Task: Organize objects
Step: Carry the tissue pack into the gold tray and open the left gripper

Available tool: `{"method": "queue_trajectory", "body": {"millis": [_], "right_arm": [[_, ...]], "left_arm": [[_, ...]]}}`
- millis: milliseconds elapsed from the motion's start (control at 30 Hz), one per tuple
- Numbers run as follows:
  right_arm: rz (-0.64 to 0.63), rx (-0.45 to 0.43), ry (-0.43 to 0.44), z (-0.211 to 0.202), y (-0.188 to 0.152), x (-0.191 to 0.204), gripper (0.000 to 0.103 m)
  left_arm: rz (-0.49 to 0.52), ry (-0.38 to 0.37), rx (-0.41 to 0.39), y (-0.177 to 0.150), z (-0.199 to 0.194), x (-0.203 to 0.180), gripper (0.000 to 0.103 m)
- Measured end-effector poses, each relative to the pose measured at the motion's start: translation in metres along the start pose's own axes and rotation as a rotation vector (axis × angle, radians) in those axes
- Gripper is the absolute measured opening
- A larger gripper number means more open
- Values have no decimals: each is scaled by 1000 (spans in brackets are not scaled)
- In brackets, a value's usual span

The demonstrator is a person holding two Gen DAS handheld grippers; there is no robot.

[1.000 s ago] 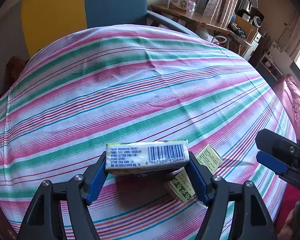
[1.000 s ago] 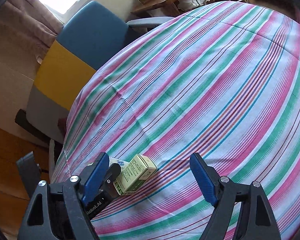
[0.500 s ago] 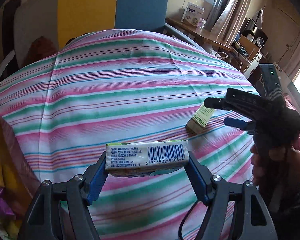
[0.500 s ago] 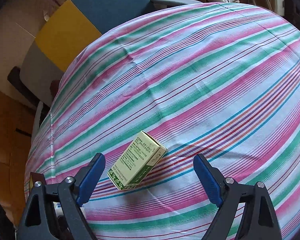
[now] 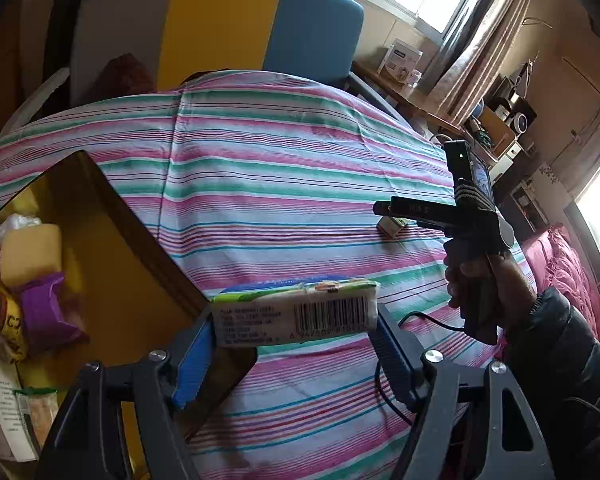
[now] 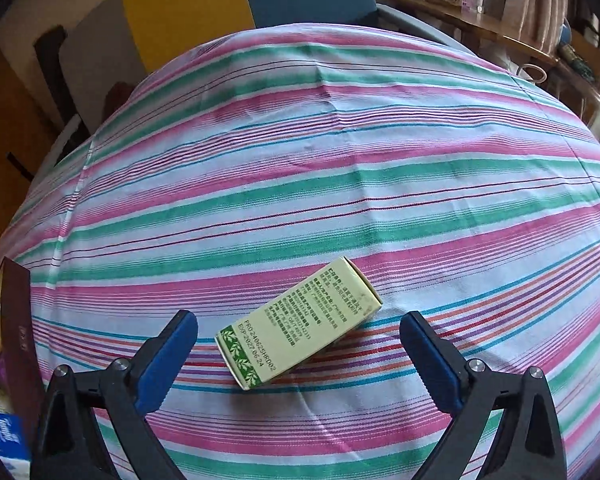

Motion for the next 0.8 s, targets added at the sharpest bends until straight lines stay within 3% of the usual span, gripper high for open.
{"method": "queue_trajectory", "body": {"millis": [67,367,800], "right_arm": [[-9,-1,5,1,0,-1,77],[-60,2,-4,-1,-4,1,76],[-114,-21,4,-11,-4,16,76]], "left_arm": [[-20,5,-9,-4,-9,8,75],[-115,87,-63,-14,-50,54,74],[-251,278,-132,-44,-107,146,74]]}}
Point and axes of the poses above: each gripper's, at about its wrist camera, not at the fingertips, and z roughly the way its jaws point, x to its left, y to its top, the point moved 8 cm from there along z, roughly the way its jaws point, and after that the axes turned 8 degrees about -x, right-handed, at the moved point
